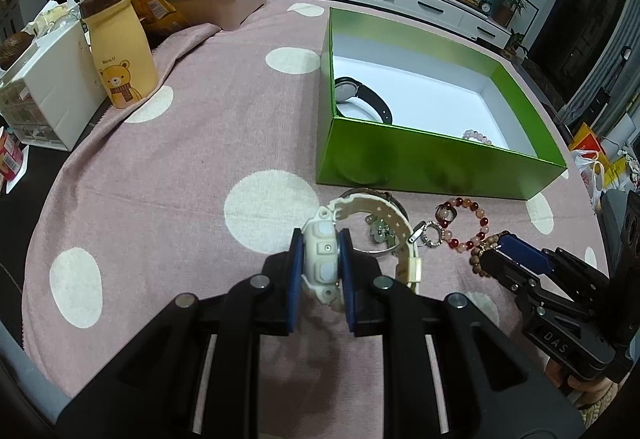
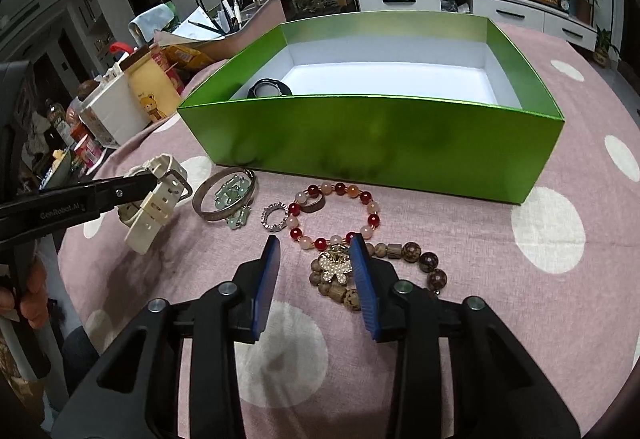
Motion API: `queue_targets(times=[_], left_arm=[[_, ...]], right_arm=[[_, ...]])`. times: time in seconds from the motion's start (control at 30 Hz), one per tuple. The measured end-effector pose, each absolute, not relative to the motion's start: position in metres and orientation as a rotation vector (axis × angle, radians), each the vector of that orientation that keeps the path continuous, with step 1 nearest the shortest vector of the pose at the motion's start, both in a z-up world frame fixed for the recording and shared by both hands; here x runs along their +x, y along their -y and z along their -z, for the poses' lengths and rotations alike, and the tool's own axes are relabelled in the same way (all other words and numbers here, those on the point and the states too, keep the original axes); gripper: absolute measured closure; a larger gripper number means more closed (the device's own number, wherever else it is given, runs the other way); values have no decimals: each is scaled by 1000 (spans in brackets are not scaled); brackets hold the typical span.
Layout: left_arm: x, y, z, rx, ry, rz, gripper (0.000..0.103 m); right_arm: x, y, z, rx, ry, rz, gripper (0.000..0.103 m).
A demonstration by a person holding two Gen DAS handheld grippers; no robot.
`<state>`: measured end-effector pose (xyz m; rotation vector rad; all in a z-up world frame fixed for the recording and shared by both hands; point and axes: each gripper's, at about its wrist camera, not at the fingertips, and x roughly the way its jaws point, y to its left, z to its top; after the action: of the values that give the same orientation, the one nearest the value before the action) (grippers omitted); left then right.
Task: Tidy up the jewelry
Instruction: 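Lift the white watch with the left tool while the right tool grasps the gold charm bracelet, then lower both items into the green box and open both tools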
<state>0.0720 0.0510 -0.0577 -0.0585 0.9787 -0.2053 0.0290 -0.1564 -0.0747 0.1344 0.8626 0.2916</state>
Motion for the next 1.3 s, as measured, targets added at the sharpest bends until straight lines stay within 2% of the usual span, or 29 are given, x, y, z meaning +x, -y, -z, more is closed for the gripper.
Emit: queue_targets(times=[0.2,0.33,0.37,0.87,1.1,1.3], left_arm=[[72,-51,58,-57,-977,214,86],[71,-49,58,-55,-977,220,86],[70,-49,58,-54,-976,222,86],[73,-33,27,-27,-910,258,86],[103,1,-3,4,-833,291,86],[144,31,-9,0,-822,294,86]], right_arm=[[29,160,82,130,-891,-273,66],[30,157,86,127,-902,-276,75],[31,156,87,120,-900,-277,82],[22,187,36,171,-736,-258,82],[48,207,6,221,-616,-182,82],[71,234,3,320,-558,-119,82]])
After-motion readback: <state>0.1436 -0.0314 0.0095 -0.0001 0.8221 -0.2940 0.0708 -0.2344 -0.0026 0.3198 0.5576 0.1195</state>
